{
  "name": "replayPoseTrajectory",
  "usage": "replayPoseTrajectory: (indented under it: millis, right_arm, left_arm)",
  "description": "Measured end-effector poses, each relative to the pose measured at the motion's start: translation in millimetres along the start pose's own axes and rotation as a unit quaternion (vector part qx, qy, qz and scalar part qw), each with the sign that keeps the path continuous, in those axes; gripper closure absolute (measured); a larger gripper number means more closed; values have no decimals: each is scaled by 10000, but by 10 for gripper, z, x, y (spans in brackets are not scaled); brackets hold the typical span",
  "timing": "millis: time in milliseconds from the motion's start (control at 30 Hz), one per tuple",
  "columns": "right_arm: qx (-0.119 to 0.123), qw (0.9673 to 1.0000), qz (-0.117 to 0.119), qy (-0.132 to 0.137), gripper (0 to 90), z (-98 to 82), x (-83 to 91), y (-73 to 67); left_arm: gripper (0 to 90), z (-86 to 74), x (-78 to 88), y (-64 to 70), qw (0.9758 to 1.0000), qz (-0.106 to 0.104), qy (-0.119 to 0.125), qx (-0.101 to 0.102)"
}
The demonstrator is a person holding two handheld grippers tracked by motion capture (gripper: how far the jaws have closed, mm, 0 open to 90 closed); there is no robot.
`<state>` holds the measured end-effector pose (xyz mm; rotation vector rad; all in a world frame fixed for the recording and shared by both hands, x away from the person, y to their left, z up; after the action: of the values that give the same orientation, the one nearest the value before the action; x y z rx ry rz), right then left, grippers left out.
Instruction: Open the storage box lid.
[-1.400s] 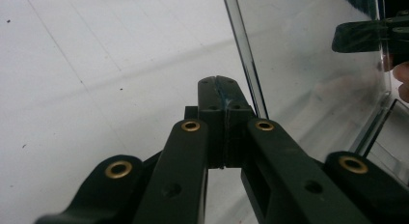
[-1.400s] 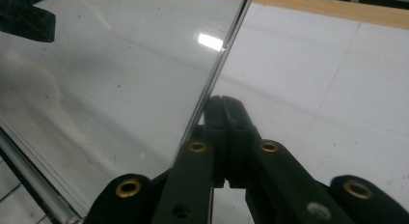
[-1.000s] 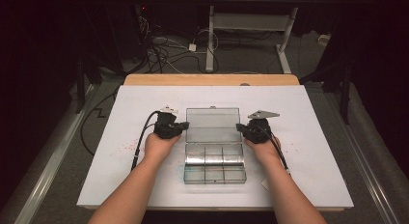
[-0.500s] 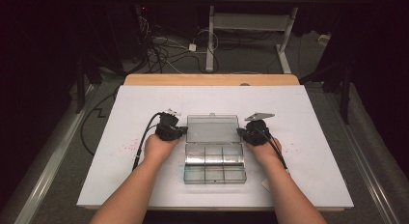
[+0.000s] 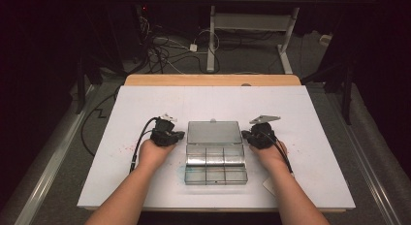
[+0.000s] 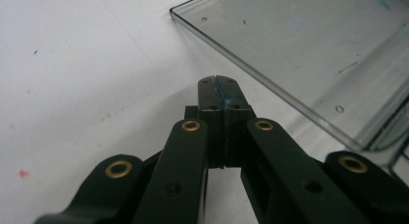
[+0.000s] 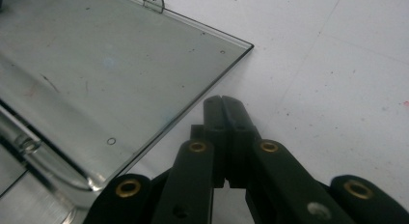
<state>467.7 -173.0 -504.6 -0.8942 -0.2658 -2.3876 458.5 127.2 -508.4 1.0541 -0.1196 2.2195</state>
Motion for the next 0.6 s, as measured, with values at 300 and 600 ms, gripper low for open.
replayPoseTrajectory:
  millis: [300,600]
  right_arm:
    - [121,9989,111,443,900,-43,266,-66]
    - [110,9957,270,881,812,-197,585,-123]
  left_arm:
    - [878,-162,260,72,9986,-221,463,-94]
    - [874,-397,542,226,9952,-362,836,-361]
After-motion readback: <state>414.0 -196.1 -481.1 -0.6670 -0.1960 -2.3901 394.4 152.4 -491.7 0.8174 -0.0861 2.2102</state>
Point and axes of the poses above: each handheld gripper's, and its own axes: x roughly backward along the jaws, z roughly out of its top, y roughly to its right, the point moved 5 cm from there along -x, roughly forward along the jaws, and after that the axes turned 2 degrees about y, right-handed, at the moved point
